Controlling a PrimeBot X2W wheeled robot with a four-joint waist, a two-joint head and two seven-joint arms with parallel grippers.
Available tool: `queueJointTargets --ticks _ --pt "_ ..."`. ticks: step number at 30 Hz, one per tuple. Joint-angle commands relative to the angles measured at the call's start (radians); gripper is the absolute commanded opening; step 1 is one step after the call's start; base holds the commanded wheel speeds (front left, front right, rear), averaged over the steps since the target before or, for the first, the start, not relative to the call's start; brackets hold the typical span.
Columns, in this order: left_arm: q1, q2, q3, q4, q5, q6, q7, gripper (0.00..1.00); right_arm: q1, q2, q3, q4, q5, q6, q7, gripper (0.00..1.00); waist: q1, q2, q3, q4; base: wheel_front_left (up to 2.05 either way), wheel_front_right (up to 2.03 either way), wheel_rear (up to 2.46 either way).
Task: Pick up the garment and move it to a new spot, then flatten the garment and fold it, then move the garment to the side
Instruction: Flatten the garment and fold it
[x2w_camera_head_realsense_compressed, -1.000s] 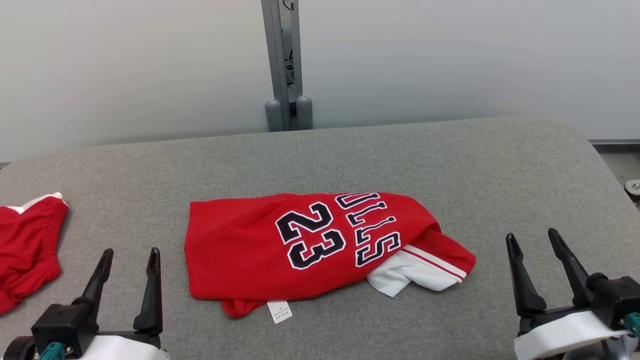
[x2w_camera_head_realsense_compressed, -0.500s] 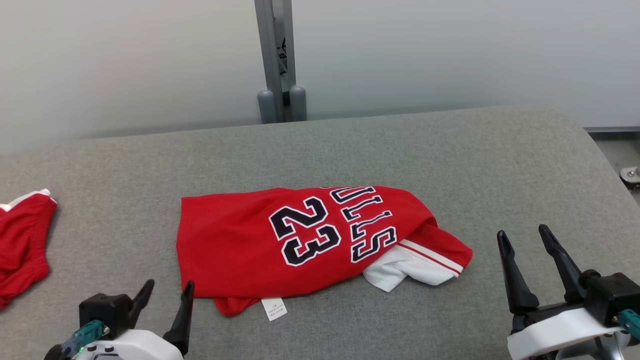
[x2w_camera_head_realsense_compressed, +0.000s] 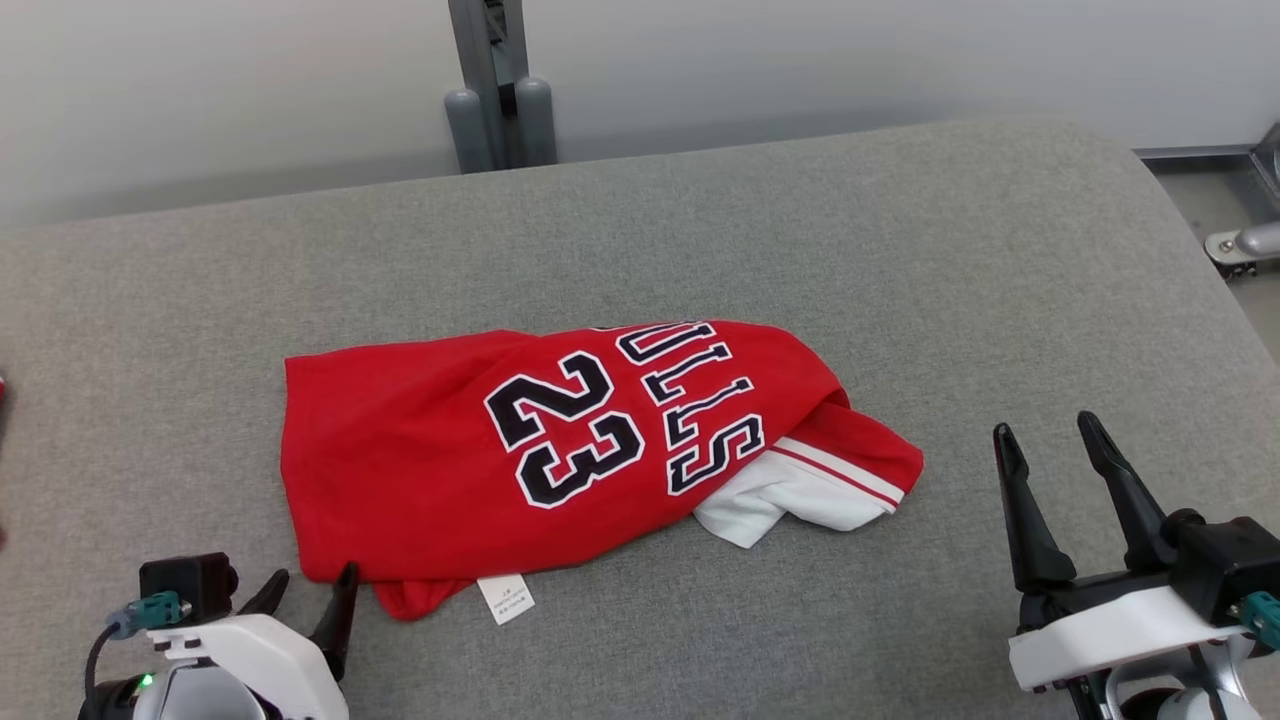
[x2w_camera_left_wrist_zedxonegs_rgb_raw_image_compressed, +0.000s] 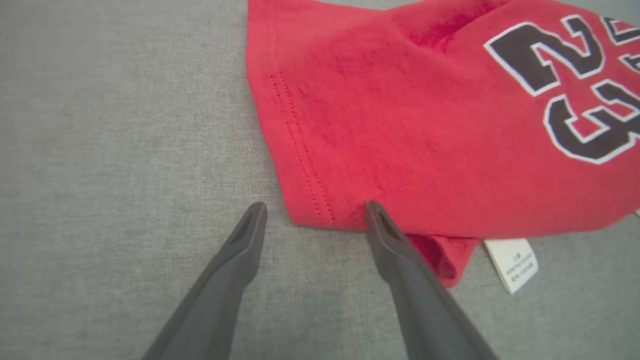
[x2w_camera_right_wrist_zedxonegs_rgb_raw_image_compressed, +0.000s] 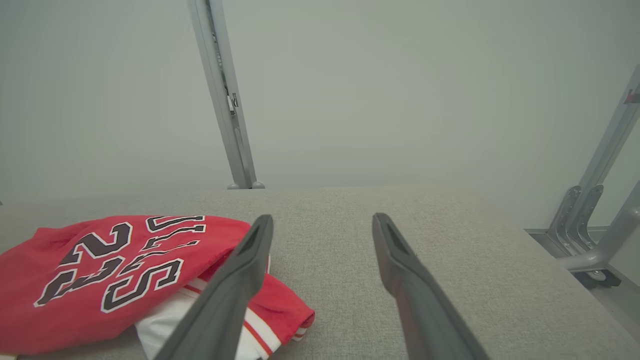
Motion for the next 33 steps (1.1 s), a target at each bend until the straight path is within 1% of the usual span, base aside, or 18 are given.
queueJointTargets --ticks 1,6,7,8,9,10,13,17,21,24,29,33 --pt "-0.030 0.005 0.011 0.038 -0.012 -0.015 -0.005 1.00 -0.016 -0.005 0.004 0.004 0.006 0.002 -0.010 1.00 0.0000 0.0000 0.024 -0.016 0.00 0.00 0.00" --pt "-0.069 -0.007 0.017 0.126 -0.042 -0.055 -0.012 1.00 -0.030 -0.005 0.003 0.020 0.007 0.002 -0.021 1.00 0.0000 0.0000 0.040 -0.026 0.00 0.00 0.00" --pt "-0.074 -0.011 0.017 0.136 -0.046 -0.064 -0.017 0.81 -0.033 -0.005 0.001 0.022 0.007 0.002 -0.021 1.00 0.0000 0.0000 0.041 -0.026 0.00 0.00 0.00" --pt "-0.078 -0.017 0.015 0.139 -0.052 -0.077 -0.019 0.33 -0.035 -0.005 -0.002 0.024 0.007 0.002 -0.023 1.00 0.0000 0.0000 0.041 -0.025 0.00 0.00 0.00" --pt "-0.082 -0.018 0.012 0.144 -0.052 -0.081 -0.020 0.00 -0.035 -0.005 -0.004 0.025 0.007 0.002 -0.026 1.00 0.0000 0.0000 0.040 -0.023 0.00 0.00 0.00" --pt "-0.086 -0.019 0.008 0.147 -0.053 -0.092 -0.020 0.00 -0.035 -0.005 -0.007 0.026 0.007 0.002 -0.027 1.00 0.0000 0.0000 0.040 -0.021 0.00 0.00 0.00" --pt "-0.100 -0.022 0.011 0.138 -0.051 -0.105 -0.042 0.00 -0.039 -0.005 -0.014 0.028 0.006 0.002 -0.031 1.00 0.0000 0.0000 0.035 -0.013 0.00 0.00 0.00" --pt "-0.106 -0.010 0.012 0.077 -0.024 -0.092 -0.075 0.00 -0.034 -0.005 -0.025 0.029 0.004 0.002 -0.036 1.00 0.0000 0.0000 0.021 0.002 0.00 0.00 0.00" --pt "-0.097 0.022 0.011 -0.064 0.025 -0.055 -0.098 0.00 -0.023 -0.005 -0.044 0.031 0.001 0.002 -0.037 1.00 0.0000 0.0000 0.002 0.023 0.00 0.00 0.00" --pt "-0.071 0.057 0.004 -0.210 0.069 -0.015 -0.081 0.00 -0.016 -0.006 -0.062 0.029 -0.001 0.002 -0.037 1.00 0.0000 0.0000 -0.014 0.040 0.00 0.00 0.00" --pt "-0.021 0.120 -0.004 -0.449 0.119 0.050 -0.004 0.00 -0.005 -0.006 -0.083 0.030 0.001 0.002 -0.036 1.00 0.0000 0.0000 -0.040 0.068 0.00 0.00 0.00" --pt "0.023 0.152 -0.006 -0.607 0.127 0.089 0.057 0.00 0.007 -0.005 -0.088 0.032 0.008 0.002 -0.037 1.00 0.0000 0.0000 -0.059 0.085 0.00 0.00 0.00"
